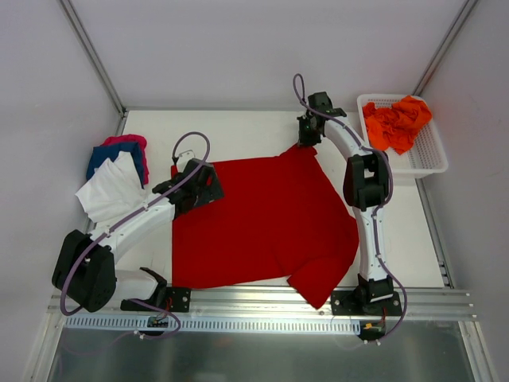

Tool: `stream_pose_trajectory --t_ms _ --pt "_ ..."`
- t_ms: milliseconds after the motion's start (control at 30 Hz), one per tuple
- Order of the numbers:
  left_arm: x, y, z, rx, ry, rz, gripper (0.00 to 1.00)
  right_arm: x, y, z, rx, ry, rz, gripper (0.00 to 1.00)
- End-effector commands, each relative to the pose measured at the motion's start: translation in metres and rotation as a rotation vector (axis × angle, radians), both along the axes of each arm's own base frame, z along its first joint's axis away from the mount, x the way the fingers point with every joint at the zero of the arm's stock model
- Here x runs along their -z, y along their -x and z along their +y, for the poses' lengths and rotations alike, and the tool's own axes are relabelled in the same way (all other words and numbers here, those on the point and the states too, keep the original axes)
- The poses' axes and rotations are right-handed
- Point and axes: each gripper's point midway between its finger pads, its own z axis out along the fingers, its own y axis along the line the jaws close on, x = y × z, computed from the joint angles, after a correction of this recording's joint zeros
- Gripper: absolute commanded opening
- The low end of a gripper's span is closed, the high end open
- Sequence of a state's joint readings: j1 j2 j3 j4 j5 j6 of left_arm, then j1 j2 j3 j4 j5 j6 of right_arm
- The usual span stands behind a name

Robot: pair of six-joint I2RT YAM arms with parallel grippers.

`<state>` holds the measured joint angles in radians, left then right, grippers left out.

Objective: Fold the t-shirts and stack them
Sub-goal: Fold the tshirt

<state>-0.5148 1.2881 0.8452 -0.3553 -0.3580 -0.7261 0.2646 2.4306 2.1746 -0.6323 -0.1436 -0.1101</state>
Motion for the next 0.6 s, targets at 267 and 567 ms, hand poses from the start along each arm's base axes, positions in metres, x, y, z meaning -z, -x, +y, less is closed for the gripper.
stream_pose_trajectory --t_ms 267,567 --pt "0.006 -0.006 0.020 -0.097 -0.058 -0.013 0.96 -0.032 0.054 -0.014 -0.094 0.148 -0.038 0.00" --pt "0.031 -0.085 0.070 -0.288 -0.188 0.099 0.93 -0.040 0.072 -0.020 -0.073 0.149 -0.054 0.00"
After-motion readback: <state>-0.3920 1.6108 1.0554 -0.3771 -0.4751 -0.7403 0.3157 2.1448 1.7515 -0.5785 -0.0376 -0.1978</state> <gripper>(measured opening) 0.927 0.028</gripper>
